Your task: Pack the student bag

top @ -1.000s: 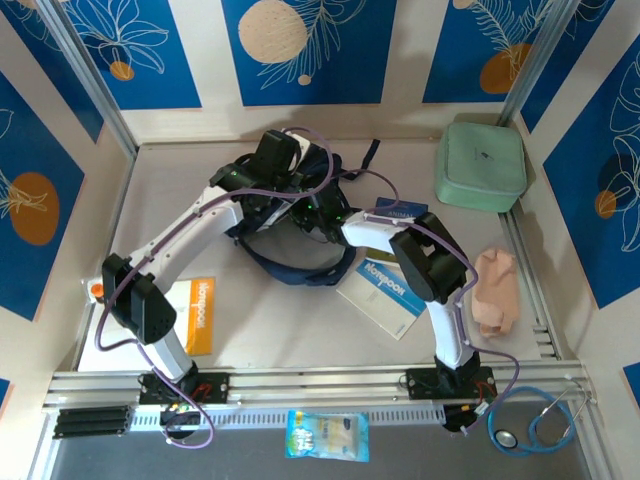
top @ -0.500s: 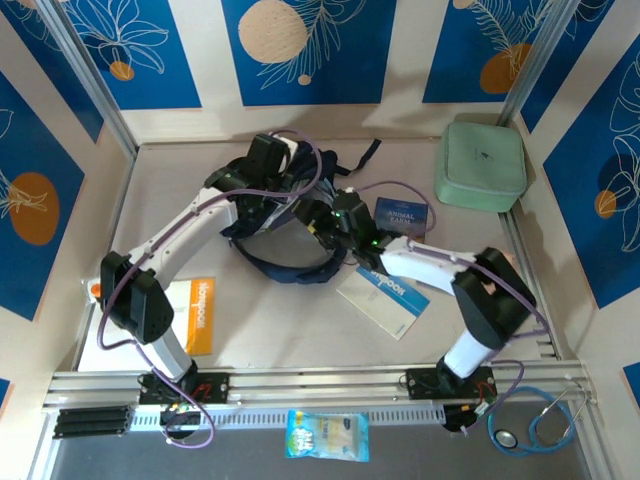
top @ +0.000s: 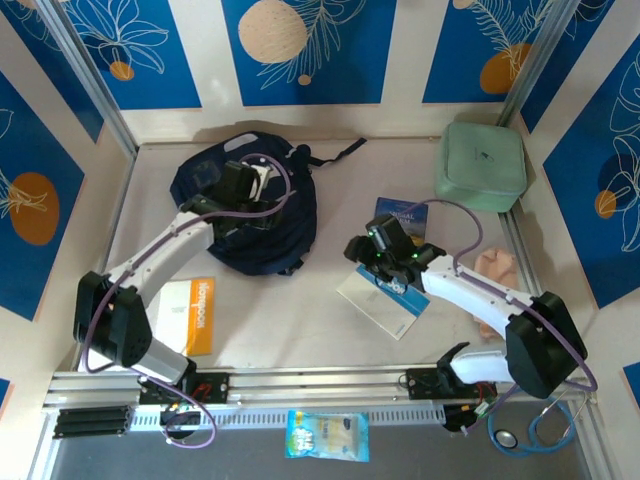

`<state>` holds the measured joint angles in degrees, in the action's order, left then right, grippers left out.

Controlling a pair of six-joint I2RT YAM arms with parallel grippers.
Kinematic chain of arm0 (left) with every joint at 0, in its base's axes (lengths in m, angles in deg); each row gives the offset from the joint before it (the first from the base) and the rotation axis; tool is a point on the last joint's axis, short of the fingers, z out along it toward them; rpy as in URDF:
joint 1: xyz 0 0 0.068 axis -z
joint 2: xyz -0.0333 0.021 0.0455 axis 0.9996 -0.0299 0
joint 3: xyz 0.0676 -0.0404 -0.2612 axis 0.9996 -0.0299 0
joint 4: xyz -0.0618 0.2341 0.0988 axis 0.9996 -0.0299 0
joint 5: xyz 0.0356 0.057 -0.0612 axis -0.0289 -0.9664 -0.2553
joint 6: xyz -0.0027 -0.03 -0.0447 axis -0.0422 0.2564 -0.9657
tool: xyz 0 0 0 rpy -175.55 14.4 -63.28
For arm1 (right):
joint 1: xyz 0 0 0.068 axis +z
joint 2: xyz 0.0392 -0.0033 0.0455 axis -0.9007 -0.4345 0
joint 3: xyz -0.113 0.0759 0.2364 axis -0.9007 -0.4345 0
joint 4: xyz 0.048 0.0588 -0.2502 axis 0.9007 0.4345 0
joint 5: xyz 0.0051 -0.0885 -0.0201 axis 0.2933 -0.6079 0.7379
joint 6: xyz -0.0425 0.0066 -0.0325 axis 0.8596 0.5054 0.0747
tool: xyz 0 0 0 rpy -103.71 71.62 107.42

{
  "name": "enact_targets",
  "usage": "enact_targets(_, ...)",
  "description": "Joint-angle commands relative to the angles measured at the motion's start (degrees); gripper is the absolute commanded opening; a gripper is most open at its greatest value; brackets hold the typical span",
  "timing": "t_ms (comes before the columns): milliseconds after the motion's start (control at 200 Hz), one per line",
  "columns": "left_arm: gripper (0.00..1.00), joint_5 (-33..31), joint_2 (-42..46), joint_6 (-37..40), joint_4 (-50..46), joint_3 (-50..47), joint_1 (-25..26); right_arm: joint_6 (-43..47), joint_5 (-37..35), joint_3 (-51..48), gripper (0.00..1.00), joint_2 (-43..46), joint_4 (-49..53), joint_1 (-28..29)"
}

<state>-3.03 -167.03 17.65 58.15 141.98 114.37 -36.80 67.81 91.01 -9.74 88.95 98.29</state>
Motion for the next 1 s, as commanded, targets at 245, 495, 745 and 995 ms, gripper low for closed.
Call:
enact_targets(245, 0.95, 14.59, 8.4, -14.19, 3.33, -8.2, 1.76, 0.82, 3.74, -5.97, 0.71, 5.2, 18.89, -5.48)
enact_targets(495, 1.0, 17.67, 9.8, -23.7, 7.12, -14.08, 4.24, 1.34, 7.23, -6.58, 0.71, 2.69, 23.36, -7.32)
enact_targets(745, 1.0, 18.98, 9.01, -28.66, 8.74, -17.09, 7.74, 1.61, 15.08, -6.7, 0.71, -0.64, 23.65, -7.11)
enact_targets(995, 1.0, 19.93, 7.21, -31.57, 9.33, -18.94, 10.92, 0.76, 27.88, -7.48, 0.71, -3.57, 18.57, -4.5)
